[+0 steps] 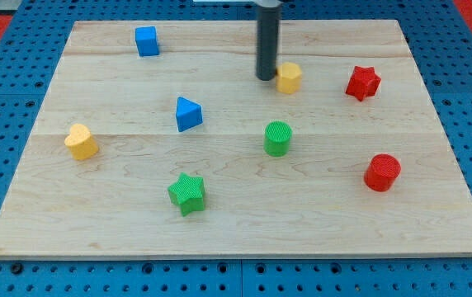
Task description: Point at the yellow heart
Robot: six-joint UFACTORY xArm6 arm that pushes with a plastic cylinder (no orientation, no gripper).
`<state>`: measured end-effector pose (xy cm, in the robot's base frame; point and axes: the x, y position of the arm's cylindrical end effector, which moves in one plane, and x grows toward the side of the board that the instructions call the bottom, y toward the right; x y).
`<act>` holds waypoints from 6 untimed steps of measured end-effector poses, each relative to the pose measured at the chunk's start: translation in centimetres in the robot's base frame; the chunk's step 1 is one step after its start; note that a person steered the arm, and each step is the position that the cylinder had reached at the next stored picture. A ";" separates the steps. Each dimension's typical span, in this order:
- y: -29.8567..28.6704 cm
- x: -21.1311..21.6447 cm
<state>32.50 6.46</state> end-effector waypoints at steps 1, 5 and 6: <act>4.3 0.0; -8.8 11.5; -13.5 16.3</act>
